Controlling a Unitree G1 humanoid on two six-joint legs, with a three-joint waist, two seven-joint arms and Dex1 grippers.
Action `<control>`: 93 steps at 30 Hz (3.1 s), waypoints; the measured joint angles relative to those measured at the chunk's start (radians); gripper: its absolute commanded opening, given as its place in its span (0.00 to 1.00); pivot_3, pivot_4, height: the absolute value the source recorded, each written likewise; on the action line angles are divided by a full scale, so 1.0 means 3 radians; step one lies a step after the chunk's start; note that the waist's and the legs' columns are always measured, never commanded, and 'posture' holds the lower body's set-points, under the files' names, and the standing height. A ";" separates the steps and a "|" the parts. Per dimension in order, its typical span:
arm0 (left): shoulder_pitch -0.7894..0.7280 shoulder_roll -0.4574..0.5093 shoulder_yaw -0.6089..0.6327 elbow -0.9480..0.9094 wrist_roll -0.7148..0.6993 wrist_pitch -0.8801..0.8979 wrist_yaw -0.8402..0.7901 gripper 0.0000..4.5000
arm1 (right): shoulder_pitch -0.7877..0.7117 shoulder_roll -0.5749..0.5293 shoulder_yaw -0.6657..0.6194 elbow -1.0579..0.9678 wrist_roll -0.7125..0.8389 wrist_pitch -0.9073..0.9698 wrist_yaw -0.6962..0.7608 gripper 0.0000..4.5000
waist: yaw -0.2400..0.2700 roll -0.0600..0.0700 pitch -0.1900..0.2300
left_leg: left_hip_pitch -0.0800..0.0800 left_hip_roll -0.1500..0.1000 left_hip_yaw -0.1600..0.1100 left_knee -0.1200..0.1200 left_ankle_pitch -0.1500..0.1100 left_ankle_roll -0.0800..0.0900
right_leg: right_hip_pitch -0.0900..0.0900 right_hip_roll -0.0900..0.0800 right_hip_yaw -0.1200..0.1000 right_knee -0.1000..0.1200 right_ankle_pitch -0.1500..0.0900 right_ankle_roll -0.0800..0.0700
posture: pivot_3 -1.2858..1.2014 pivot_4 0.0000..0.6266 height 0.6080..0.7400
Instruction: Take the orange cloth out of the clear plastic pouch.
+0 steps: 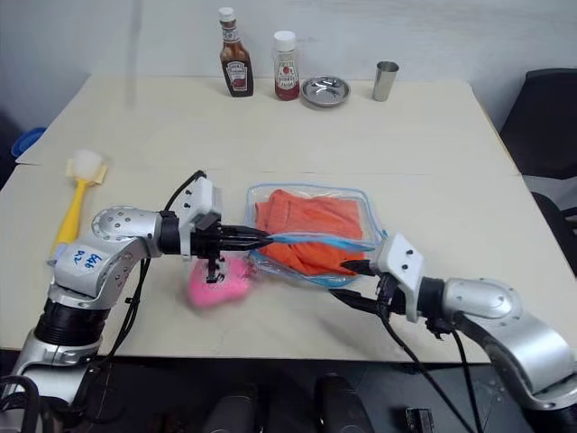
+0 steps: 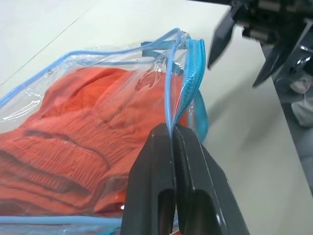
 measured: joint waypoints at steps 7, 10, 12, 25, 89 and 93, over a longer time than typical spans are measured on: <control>0.0194 -0.0048 -0.0128 -0.0188 0.0026 -0.0008 0.0163 0.00 | -0.0317 0.0235 0.0532 0.0369 -0.0879 -0.0374 -0.0233 0.21 | 0.0004 0.0000 0.0000 | 0.0000 -0.0001 0.0001 -0.0001 0.0006 -0.0011 | -0.0007 0.0001 0.0002 0.0007 0.0000 0.0000 | 0.52 0.24 1.00; 0.0192 -0.0052 -0.0128 -0.0187 0.0041 -0.0010 0.0187 0.00 | -0.0350 0.0236 0.0722 0.0499 -0.1219 -0.0596 -0.0232 0.25 | 0.0009 0.0000 0.0000 | -0.0001 -0.0003 0.0001 -0.0001 0.0006 -0.0011 | -0.0007 -0.0001 0.0003 0.0007 0.0000 0.0000 | 0.52 0.24 1.00; 0.0188 -0.0057 -0.0129 -0.0187 0.0049 -0.0012 0.0197 0.00 | -0.0347 0.0243 0.0796 0.0585 -0.1378 -0.0699 -0.0233 0.34 | 0.0009 0.0000 0.0000 | -0.0001 -0.0003 0.0001 -0.0001 0.0006 -0.0011 | -0.0007 0.0000 0.0003 0.0007 0.0000 0.0000 | 0.52 0.24 1.00; 0.0176 -0.0058 -0.0228 -0.0186 0.0099 -0.0115 0.0183 0.00 | -0.0430 0.0348 0.0895 0.0875 -0.1954 -0.1135 -0.0224 0.79 | 0.0002 0.0000 0.0000 | 0.0000 -0.0002 0.0001 -0.0002 0.0006 -0.0011 | -0.0008 0.0001 0.0003 0.0008 0.0000 0.0000 | 0.52 0.24 1.00; 0.0468 0.0380 -0.0358 0.0123 0.0771 -0.1304 -0.0213 0.00 | -0.0163 -0.0366 -0.0453 0.2858 -0.1740 -0.2765 -0.0069 0.00 | -0.0006 -0.0006 0.0000 | 0.0019 0.0006 0.0047 -0.0003 0.0007 -0.0010 | -0.0017 0.0008 0.0042 0.0032 0.0000 0.0000 | 0.52 0.24 1.00; 0.0507 0.0380 -0.0362 0.0000 0.0738 -0.1166 -0.0233 0.00 | -0.0264 -0.0047 -0.0426 0.2449 -0.1638 -0.2040 -0.0242 0.00 | -0.0001 -0.0006 0.0000 | 0.0017 0.0004 0.0045 -0.0002 0.0006 -0.0008 | -0.0017 0.0007 0.0041 0.0031 0.0000 0.0000 | 0.52 0.24 1.00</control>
